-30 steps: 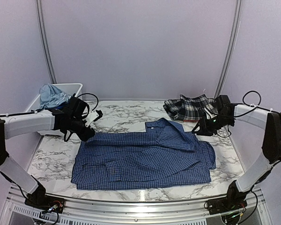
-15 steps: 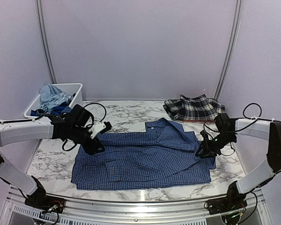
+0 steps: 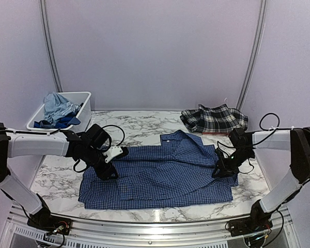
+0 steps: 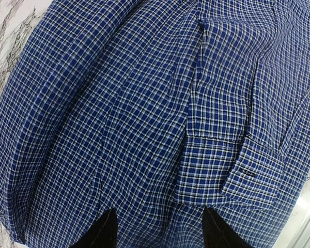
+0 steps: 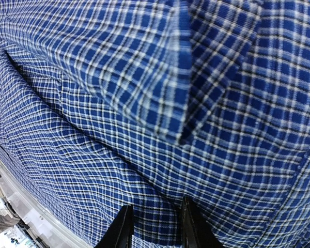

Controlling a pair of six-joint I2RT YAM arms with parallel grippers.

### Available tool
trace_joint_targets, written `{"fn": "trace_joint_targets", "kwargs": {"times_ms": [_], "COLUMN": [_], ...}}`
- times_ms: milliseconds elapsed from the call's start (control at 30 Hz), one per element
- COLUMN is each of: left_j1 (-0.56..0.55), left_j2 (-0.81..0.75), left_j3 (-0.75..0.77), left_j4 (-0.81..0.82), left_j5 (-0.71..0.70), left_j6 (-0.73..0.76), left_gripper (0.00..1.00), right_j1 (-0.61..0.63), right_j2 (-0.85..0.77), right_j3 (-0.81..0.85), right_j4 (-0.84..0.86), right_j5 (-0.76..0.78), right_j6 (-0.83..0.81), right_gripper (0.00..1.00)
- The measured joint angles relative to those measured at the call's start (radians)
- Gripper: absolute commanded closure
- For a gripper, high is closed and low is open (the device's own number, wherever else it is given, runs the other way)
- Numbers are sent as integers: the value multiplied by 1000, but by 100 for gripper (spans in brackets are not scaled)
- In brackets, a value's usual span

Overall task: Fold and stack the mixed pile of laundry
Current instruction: Adjust the rectangle-folded shirt at the center of the board.

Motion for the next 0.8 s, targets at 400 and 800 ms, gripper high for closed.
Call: {"fn": "trace_joint_targets", "kwargs": {"times_ms": [400, 800], "left_j1": [0, -1], "left_j2": [22, 22], "left_j3": [0, 0], "left_j4": [-74, -166], "left_j5": [-12, -53], "left_j6": [-25, -51], "left_gripper": [59, 66], "right_j1": [21, 37], "right_j2": [3, -3], "right_j3": [0, 0], "right_j4": [0, 0], "right_j5": [0, 0], "right_j6": [-5, -5], "right_gripper": [90, 100]}}
